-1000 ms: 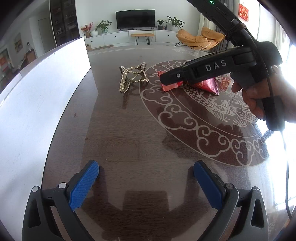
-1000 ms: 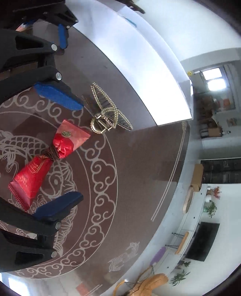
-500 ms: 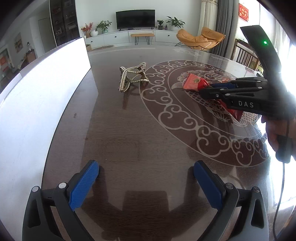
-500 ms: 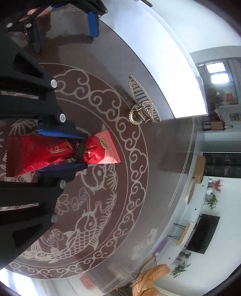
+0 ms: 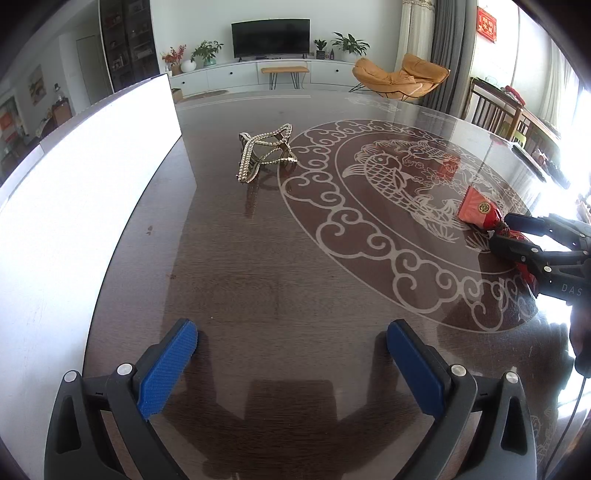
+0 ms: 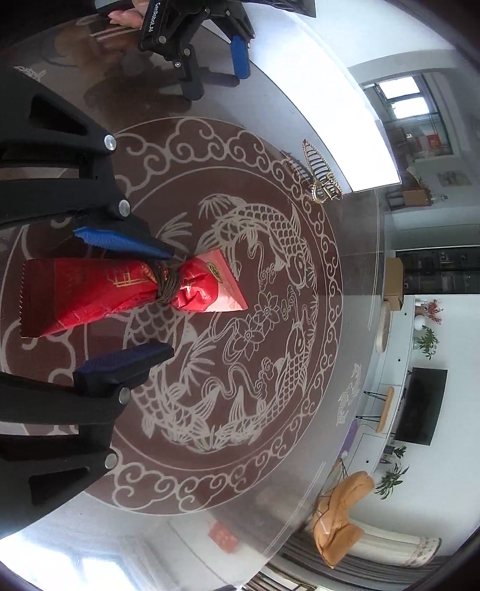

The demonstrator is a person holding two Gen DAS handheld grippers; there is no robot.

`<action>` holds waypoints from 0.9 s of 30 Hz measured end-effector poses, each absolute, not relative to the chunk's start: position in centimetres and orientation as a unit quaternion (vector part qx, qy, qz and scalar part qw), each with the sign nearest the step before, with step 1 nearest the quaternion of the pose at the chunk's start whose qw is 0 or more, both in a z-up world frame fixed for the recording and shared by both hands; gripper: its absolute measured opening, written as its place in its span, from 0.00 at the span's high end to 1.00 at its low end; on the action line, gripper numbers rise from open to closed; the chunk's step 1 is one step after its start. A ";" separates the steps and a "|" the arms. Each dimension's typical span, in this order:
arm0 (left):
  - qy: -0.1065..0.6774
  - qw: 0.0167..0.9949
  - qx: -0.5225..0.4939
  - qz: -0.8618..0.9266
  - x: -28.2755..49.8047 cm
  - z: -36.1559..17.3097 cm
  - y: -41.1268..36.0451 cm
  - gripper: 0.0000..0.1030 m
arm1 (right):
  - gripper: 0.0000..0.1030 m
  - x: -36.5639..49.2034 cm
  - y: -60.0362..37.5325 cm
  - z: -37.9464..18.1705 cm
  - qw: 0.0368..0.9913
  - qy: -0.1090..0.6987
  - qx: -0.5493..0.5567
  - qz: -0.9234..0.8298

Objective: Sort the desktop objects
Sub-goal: 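Lift the red packet with the right tool while the left grasps the gold pearl hair clip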

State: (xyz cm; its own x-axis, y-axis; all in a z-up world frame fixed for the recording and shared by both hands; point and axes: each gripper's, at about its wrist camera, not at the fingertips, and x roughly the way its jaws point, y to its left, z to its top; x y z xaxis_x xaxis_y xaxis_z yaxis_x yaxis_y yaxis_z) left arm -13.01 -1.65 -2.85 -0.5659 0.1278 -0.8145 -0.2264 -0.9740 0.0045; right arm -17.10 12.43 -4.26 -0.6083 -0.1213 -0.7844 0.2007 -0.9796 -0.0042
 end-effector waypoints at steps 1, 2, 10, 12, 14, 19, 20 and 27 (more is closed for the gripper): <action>0.054 0.100 -0.455 0.883 -13.0 -2.9 -1.7 0.00 | 0.35 -17.2 12.5 -4.3 0.088 0.046 0.435 -0.895; 0.055 0.100 -0.455 0.883 -13.0 -2.9 -1.7 0.00 | 0.31 -17.5 12.4 -4.3 0.088 0.045 0.437 -0.894; 0.067 0.122 -0.473 0.870 -15.8 -2.8 -1.0 0.00 | 0.12 -18.0 12.4 -4.7 0.091 0.047 0.446 -0.889; 0.068 0.122 -0.482 0.865 -18.4 -2.7 -0.7 0.00 | 0.10 -18.1 12.2 -4.8 0.088 0.050 0.447 -0.889; 0.062 0.110 -0.489 0.863 -21.3 -2.5 -0.6 0.00 | 0.09 -18.2 12.2 -4.8 0.089 0.049 0.447 -0.889; 0.048 0.082 -0.492 0.865 -27.6 -2.4 -0.1 0.00 | 0.09 -18.2 12.2 -4.9 0.086 0.050 0.447 -0.889; 0.047 0.079 -0.495 0.864 -28.7 -2.3 0.2 0.00 | 0.09 -18.1 12.3 -4.9 0.085 0.050 0.448 -0.889; 0.038 0.067 -0.469 0.880 -30.3 -1.6 0.2 0.51 | 0.09 -18.1 12.3 -4.9 0.085 0.050 0.448 -0.889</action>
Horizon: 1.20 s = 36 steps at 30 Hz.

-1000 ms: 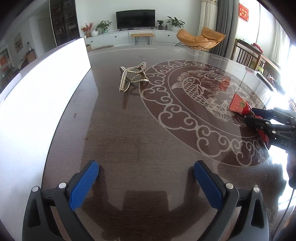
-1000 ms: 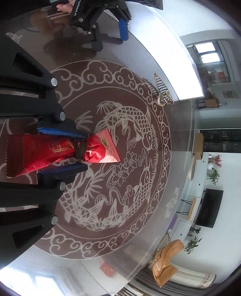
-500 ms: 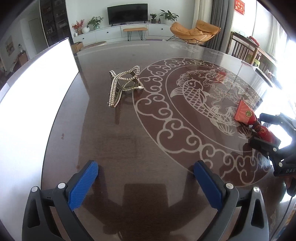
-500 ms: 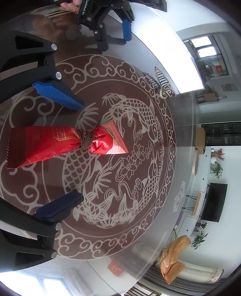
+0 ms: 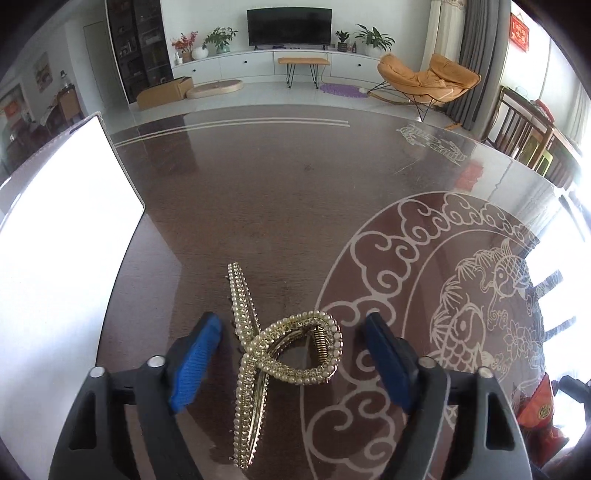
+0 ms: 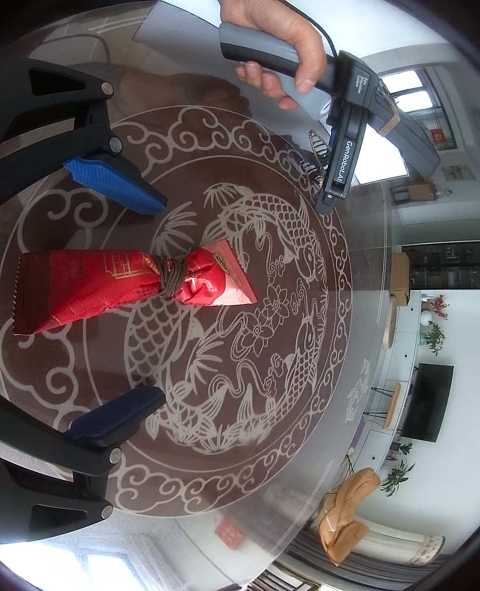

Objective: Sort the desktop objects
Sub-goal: 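Lift the red packet with the right tool while the left grasps the gold pearl hair clip, then carry the red packet and pearl hair clip over the white bin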

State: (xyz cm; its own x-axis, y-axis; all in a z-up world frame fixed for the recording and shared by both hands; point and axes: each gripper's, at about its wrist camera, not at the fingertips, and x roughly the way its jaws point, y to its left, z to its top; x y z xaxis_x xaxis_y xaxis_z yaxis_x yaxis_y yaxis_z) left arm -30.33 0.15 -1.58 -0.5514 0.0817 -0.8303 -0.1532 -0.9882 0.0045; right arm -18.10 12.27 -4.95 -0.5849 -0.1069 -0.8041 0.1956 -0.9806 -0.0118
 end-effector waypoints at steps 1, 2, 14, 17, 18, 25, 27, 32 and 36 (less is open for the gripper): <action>0.030 0.070 -0.467 0.881 -30.0 -1.5 -0.3 0.54 | 0.09 -18.1 12.3 -4.9 0.085 0.049 0.447 -0.889; 0.017 0.075 -0.467 0.881 -29.6 -1.4 -0.9 0.55 | 0.09 -18.1 12.3 -4.9 0.085 0.049 0.447 -0.889; 0.029 0.099 -0.447 0.888 -14.8 -1.2 -3.3 0.55 | 0.07 -18.1 12.2 -5.0 0.089 0.046 0.448 -0.888; 0.028 0.104 -0.446 0.888 -13.1 -1.1 -3.5 0.55 | 0.08 -18.4 11.8 -4.9 0.103 0.061 0.453 -0.884; 0.028 0.103 -0.445 0.889 -12.7 -1.0 -3.6 0.55 | 0.18 -18.6 11.7 -4.7 0.106 0.061 0.454 -0.882; -0.004 0.113 -0.423 0.899 -9.3 1.9 -5.3 0.55 | 0.77 -18.4 9.6 -3.1 0.111 0.066 0.465 -0.876; -0.017 0.115 -0.408 0.906 -8.4 4.0 -5.7 0.55 | 0.77 -18.0 8.3 -1.4 0.122 0.072 0.455 -0.879; -0.057 0.108 -0.361 0.924 -7.6 10.6 -9.8 0.55 | 0.77 -18.2 2.1 5.1 0.176 0.064 0.403 -0.896; -0.064 0.059 -0.336 0.938 -7.4 14.9 -15.7 0.55 | 0.77 -19.0 -5.9 10.1 0.246 0.054 0.357 -0.899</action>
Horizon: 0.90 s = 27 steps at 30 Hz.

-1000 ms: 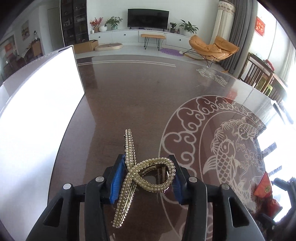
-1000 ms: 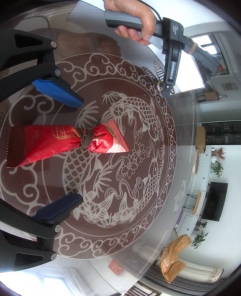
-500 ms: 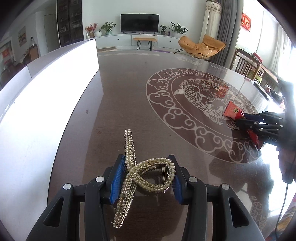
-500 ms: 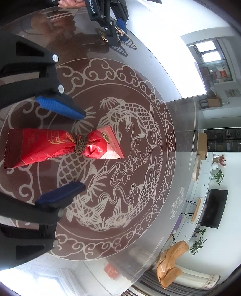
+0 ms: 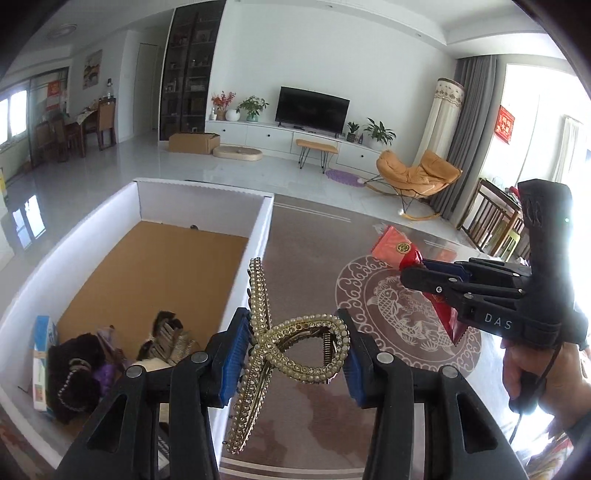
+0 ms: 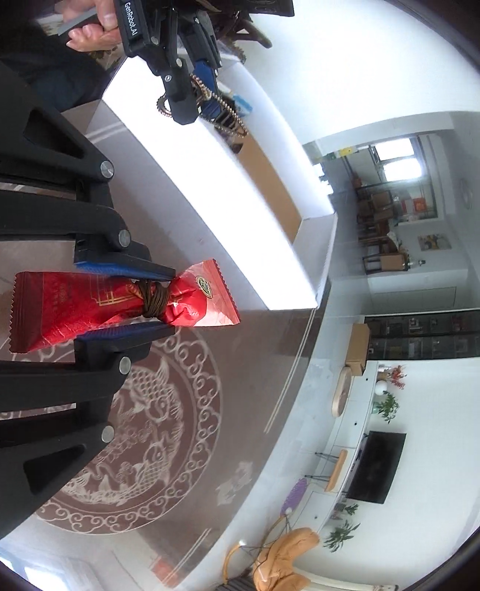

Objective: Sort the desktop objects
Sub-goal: 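Carry the red packet and pearl hair clip over the white bin, then open both tools to drop the packet and hair clip into the bin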

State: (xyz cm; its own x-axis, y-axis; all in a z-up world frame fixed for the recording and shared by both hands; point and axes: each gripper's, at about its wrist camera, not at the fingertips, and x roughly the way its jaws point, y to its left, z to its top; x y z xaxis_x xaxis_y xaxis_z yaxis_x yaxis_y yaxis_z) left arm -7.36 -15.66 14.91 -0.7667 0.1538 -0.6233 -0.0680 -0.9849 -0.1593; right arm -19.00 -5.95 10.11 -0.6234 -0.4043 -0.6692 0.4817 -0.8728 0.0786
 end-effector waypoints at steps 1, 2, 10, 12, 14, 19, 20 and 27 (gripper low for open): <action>-0.060 0.038 -0.334 0.940 -7.3 15.5 -17.5 0.55 | 0.77 -19.2 -8.2 11.0 0.265 0.049 0.349 -0.897; -0.059 0.015 -0.335 0.940 -7.2 15.7 -19.4 0.55 | 0.77 -19.4 -10.4 11.8 0.284 0.042 0.344 -0.894; -0.085 -0.112 -0.426 0.894 -8.0 9.2 -31.7 0.55 | 0.77 -20.9 -27.0 9.8 0.375 0.034 0.370 -0.849; -0.101 -0.114 -0.447 0.881 -8.0 7.2 -32.9 0.55 | 0.76 -21.4 -29.7 7.6 0.374 0.043 0.393 -0.839; -0.109 -0.119 -0.461 0.873 -7.8 5.7 -33.3 0.53 | 0.72 -22.1 -31.5 5.3 0.382 0.037 0.425 -0.820; -0.079 -0.142 -0.436 0.885 -6.6 6.0 -32.2 0.24 | 0.37 -22.3 -31.2 3.4 0.364 0.026 0.446 -0.818; -0.067 -0.157 -0.423 0.890 -6.2 6.5 -31.8 0.13 | 0.29 -22.2 -30.4 3.8 0.355 0.030 0.439 -0.825; -0.039 -0.251 -0.371 0.893 -4.9 10.4 -30.0 0.02 | 0.00 -22.2 -26.0 8.1 0.313 0.074 0.419 -0.849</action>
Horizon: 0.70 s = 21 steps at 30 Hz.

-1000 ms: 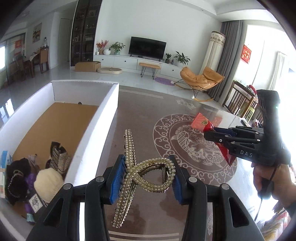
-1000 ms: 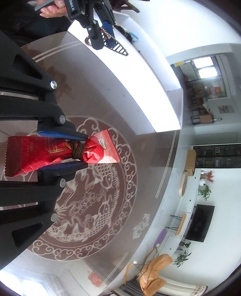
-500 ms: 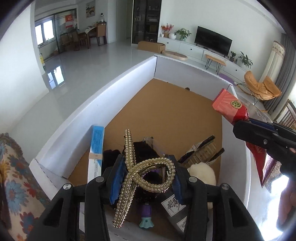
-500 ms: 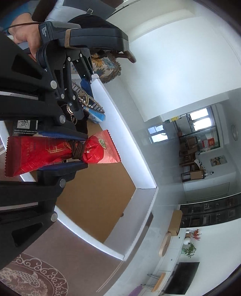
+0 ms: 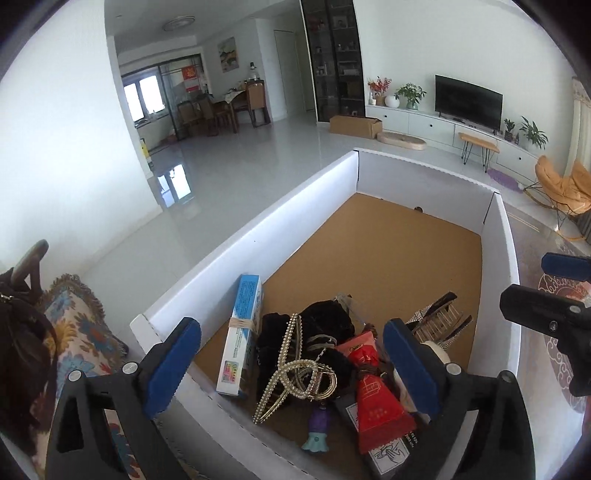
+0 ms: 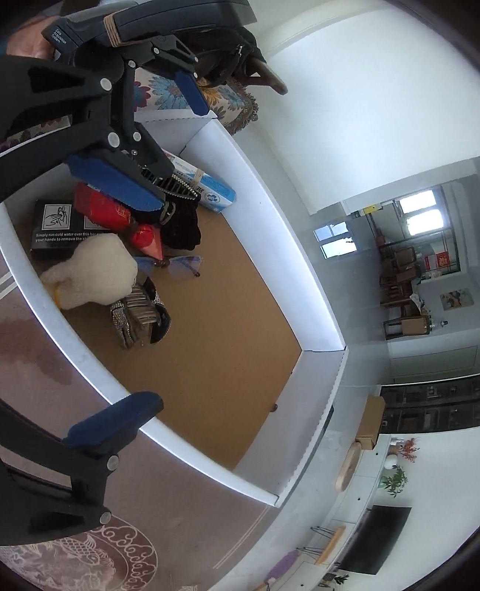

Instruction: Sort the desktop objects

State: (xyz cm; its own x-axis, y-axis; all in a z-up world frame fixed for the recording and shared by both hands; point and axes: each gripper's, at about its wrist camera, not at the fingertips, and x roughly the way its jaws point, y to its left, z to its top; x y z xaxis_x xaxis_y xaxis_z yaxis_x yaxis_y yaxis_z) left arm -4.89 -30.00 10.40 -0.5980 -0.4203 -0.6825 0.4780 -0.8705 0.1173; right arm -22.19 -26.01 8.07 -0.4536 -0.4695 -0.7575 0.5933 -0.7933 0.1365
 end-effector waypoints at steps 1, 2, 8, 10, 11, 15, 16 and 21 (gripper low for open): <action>0.045 0.264 0.367 -0.891 -4.6 10.7 -29.8 0.02 | 0.00 -22.1 -25.6 8.5 0.306 0.082 0.419 -0.851; 0.044 0.277 0.364 -0.888 -4.4 11.0 -29.7 0.02 | 0.00 -22.0 -25.3 8.8 0.299 0.090 0.418 -0.853; 0.043 0.253 0.368 -0.894 -3.0 11.9 -28.3 0.02 | 0.00 -22.0 -24.3 9.3 0.276 0.120 0.431 -0.851; 0.053 0.256 0.368 -0.892 -2.2 12.2 -28.0 0.02 | 0.00 -21.9 -24.3 9.3 0.272 0.125 0.434 -0.850; 0.061 0.261 0.368 -0.890 -1.9 12.4 -27.9 0.02 | 0.00 -21.9 -24.4 9.3 0.271 0.127 0.436 -0.849; 0.087 0.258 0.362 -0.892 -1.3 12.4 -28.5 0.02 | 0.00 -21.6 -25.1 9.3 0.269 0.137 0.437 -0.847; 0.090 0.258 0.360 -0.892 -1.1 12.6 -28.6 0.02 | 0.00 -21.6 -25.3 9.3 0.270 0.139 0.436 -0.847; 0.102 0.262 0.361 -0.889 -0.8 12.6 -29.4 0.02 | 0.00 -21.6 -25.8 8.9 0.272 0.144 0.433 -0.847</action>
State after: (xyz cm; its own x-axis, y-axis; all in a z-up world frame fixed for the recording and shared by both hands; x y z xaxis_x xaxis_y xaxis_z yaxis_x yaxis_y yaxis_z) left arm -0.78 -29.40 12.61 -0.6019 -0.3925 -0.6955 0.5397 -0.8418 0.0079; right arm -21.62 -25.81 8.92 -0.4761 -0.3363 -0.8125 0.5858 -0.8104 -0.0078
